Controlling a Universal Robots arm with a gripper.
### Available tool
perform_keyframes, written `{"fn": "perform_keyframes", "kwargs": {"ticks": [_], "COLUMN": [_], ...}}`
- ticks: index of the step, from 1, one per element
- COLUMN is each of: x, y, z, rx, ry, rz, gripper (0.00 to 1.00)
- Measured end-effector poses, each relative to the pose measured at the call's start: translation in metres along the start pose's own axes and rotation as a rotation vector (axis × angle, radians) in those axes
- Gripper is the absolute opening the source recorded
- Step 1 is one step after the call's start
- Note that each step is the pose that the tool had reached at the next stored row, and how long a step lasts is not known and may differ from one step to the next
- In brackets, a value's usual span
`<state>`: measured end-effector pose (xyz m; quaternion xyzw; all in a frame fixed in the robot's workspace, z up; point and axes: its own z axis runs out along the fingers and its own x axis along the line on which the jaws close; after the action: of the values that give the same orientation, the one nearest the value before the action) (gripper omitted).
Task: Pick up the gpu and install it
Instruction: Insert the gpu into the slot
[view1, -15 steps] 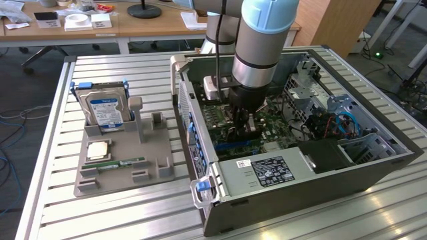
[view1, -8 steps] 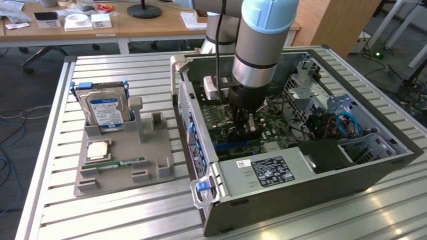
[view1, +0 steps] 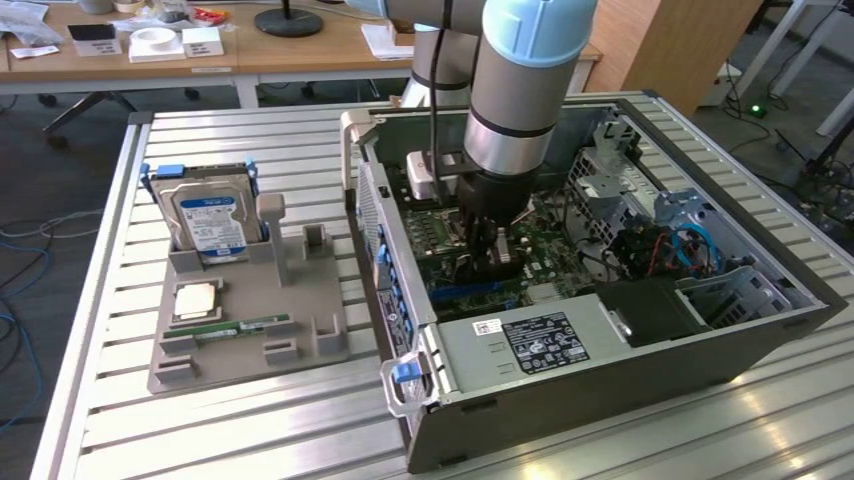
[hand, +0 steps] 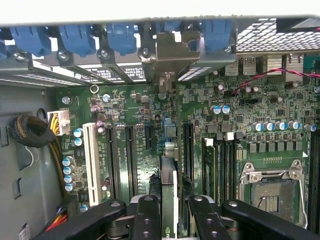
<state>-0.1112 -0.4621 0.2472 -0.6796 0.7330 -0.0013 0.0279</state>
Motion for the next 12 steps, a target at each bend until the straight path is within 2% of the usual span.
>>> {"fn": "perform_keyframes", "kwargs": {"ticks": [12], "x": [0.0], "y": [0.0001], "z": [0.0006], "rx": [0.0004], "ry": [0.0006], "rz": [0.008], "gripper": [0.26]}}
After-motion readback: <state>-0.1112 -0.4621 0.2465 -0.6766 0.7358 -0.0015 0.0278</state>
